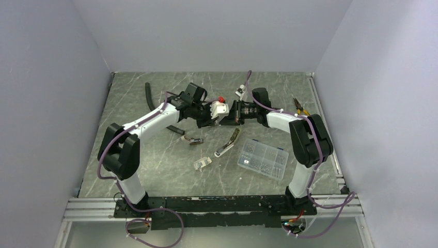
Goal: Load the staples into the stapler
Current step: Pick up the staple from the center of the board.
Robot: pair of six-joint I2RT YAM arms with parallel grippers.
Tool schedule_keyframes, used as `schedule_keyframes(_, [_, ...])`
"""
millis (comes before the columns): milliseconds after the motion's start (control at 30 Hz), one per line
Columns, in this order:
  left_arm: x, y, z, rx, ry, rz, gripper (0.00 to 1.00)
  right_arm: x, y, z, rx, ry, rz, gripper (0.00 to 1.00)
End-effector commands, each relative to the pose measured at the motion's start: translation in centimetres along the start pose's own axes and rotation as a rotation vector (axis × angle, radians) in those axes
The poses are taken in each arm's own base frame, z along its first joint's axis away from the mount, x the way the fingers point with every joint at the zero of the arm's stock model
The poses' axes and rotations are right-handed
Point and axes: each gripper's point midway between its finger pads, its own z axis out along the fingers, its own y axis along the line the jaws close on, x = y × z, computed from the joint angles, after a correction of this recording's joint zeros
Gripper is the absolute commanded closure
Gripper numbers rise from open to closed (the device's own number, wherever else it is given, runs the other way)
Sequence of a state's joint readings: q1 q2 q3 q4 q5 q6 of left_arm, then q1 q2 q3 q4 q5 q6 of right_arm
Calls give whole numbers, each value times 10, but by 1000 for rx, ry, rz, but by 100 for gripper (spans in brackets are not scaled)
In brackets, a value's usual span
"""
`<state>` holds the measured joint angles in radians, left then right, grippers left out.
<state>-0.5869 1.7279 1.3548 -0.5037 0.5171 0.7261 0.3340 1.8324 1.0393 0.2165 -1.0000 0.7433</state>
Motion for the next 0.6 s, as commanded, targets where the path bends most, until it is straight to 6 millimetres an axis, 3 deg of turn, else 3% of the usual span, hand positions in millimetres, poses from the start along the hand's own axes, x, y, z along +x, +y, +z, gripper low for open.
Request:
schedule_keyframes(0, [1, -5, -8, 8, 23, 36, 95, -20, 7, -12, 56, -40, -150, 96])
schedule_keyframes(300, [28, -47, -22, 101, 82, 57, 92, -39, -31, -19, 161, -66, -238, 94])
schedule_keyframes(567, [51, -60, -34, 86, 174, 31, 92, -31, -86, -15, 276, -6, -162, 92])
